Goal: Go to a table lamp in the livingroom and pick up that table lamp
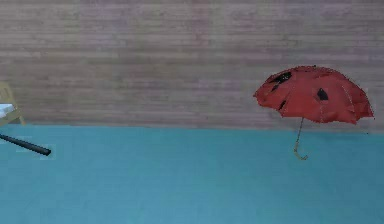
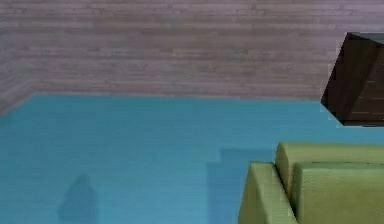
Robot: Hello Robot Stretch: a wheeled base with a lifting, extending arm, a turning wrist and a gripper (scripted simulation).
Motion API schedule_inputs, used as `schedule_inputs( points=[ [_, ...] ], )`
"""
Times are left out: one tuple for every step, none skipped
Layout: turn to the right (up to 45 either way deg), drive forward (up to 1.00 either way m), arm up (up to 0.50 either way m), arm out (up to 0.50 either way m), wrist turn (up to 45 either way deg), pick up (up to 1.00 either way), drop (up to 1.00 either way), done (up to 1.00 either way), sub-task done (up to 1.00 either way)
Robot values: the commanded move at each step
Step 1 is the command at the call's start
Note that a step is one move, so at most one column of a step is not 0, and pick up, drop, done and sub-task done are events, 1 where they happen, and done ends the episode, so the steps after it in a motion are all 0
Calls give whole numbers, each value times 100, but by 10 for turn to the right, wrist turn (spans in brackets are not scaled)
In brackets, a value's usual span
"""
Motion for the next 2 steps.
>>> schedule_inputs(
  points=[
    [30, 0, 0, 0, 0, 0, 0, 0, 0],
    [0, 30, 0, 0, 0, 0, 0, 0, 0]
  ],
)
